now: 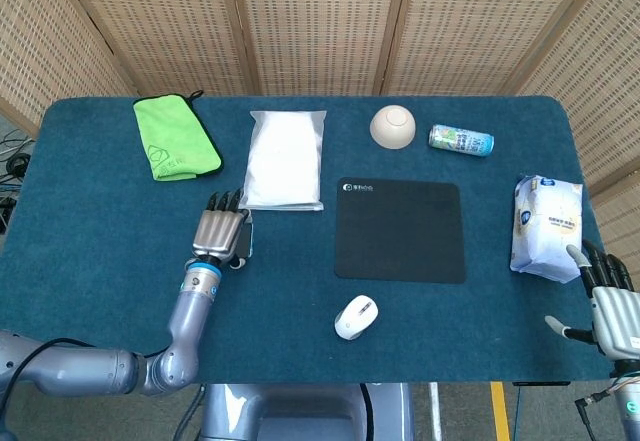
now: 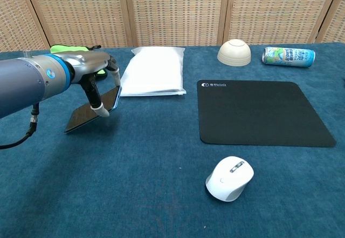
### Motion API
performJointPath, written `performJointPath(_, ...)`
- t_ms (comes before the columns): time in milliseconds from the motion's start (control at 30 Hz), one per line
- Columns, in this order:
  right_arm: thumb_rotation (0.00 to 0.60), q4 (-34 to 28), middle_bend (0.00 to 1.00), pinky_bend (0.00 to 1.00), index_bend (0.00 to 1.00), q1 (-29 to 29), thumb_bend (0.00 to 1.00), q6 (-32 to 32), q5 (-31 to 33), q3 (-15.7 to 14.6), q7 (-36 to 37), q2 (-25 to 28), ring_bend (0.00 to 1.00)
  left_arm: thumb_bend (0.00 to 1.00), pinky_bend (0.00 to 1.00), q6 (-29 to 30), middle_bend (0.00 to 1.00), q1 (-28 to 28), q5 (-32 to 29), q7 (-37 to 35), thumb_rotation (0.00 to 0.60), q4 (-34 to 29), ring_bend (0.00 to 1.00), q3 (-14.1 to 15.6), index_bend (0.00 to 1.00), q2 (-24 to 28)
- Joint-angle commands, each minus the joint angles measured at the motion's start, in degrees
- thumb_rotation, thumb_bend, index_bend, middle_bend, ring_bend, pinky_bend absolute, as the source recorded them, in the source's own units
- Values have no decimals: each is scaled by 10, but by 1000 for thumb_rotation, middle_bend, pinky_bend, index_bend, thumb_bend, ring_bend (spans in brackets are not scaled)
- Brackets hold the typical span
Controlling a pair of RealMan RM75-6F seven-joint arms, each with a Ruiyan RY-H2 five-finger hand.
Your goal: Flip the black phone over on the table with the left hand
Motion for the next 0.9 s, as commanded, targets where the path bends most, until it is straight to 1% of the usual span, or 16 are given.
performJointPath(33, 600, 0, 0, 0, 0, 0, 52, 0, -1, 0, -3, -1, 0, 355, 0, 8, 0, 4, 0, -6, 600, -6, 0, -3, 679, 6)
performJointPath(267, 600, -1, 0, 0, 0, 1, 53, -2, 0, -1, -9, -2, 0, 376, 0, 24, 0, 17, -4, -32, 600, -12, 0, -13, 682, 10)
performJointPath(533, 600, -1, 0, 0, 0, 2, 51, -3, 1, -1, -12, -3, 0, 377, 0, 20, 0, 34, 3, -63, 600, -12, 0, -16, 683, 22)
performJointPath(900, 600, -1, 0, 0, 0, 2, 51, -4, 4, 0, -17, -4, 0, 377, 0, 11, 0, 60, 29, -120, 600, -26, 0, -23, 683, 47)
